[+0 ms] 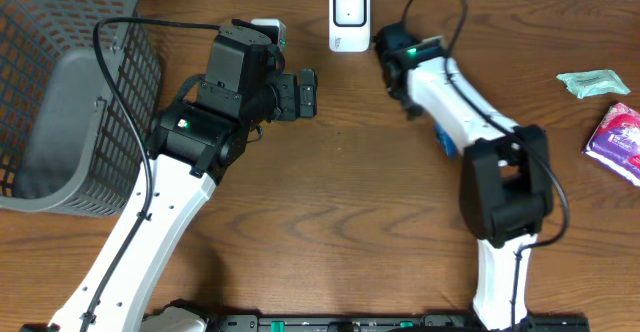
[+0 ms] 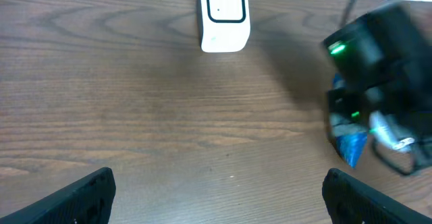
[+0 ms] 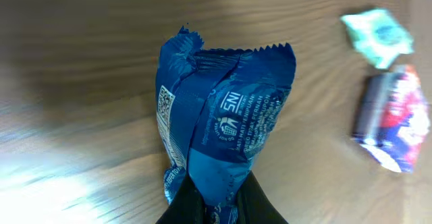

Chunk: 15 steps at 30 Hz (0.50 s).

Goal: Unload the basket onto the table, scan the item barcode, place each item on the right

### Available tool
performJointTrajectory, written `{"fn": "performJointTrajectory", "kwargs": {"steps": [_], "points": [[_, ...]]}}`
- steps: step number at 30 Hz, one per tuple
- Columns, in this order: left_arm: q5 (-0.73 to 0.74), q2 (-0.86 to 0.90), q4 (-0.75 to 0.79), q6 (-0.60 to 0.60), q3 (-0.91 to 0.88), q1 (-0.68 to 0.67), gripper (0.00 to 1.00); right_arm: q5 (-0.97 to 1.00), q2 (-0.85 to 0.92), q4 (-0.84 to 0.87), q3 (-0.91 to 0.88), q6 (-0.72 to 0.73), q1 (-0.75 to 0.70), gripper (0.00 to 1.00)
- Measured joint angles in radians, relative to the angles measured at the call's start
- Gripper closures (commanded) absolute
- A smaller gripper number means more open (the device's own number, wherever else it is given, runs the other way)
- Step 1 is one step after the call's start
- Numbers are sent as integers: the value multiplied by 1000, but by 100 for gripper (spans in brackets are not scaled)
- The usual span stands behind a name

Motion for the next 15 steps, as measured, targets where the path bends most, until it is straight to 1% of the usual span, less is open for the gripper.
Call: {"fn": "performJointTrajectory", "kwargs": {"steps": [1,2,3,5,6,10,15], "points": [[0,0,0,0,0,0,2,-18,6,4,0,1,18,94],[0,0,0,0,0,0,2,-38,10,8,-1,2,38,82],[0,0,0,0,0,0,2,-55,12,14,-1,11,58,59],[0,0,0,0,0,0,2,-84,12,24,0,12,100,4],[0,0,0,0,0,0,2,-92,12,24,0,12,115,1],[0,0,0,0,0,0,2,-120,12,1,12,11,170,1],[0,0,0,0,0,0,2,-163,9,-80,101,15,150,1]]}}
